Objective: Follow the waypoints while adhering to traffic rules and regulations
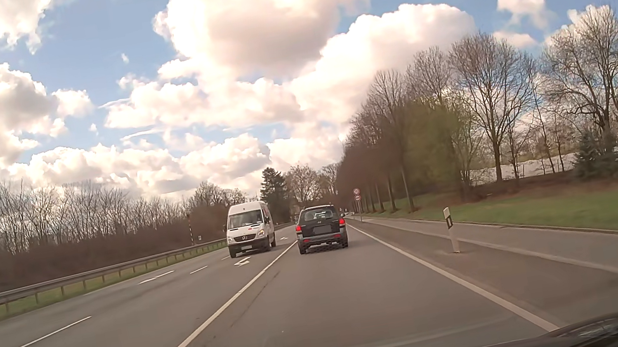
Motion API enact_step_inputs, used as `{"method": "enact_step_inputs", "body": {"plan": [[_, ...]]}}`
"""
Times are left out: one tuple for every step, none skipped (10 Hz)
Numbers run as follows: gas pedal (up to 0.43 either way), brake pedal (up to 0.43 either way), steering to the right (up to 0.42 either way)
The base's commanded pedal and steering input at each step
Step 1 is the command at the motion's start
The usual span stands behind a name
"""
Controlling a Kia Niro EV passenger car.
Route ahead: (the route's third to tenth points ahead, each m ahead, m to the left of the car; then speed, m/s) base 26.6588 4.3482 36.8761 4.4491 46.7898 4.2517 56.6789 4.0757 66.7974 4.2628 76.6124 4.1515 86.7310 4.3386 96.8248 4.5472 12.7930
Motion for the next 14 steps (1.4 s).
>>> {"method": "enact_step_inputs", "body": {"plan": [[0.28, 0.0, -0.004], [0.28, 0.0, -0.003], [0.28, 0.0, -0.001], [0.28, 0.0, 0.0], [0.28, 0.0, 0.0], [0.28, 0.0, 0.0], [0.26, 0.0, 0.0], [0.22, 0.0, 0.0], [0.189, 0.0, 0.0], [0.189, 0.0, 0.001], [0.177, 0.0, 0.003], [0.157, 0.0, 0.004], [0.157, 0.0, 0.004], [0.157, 0.0, 0.004]]}}
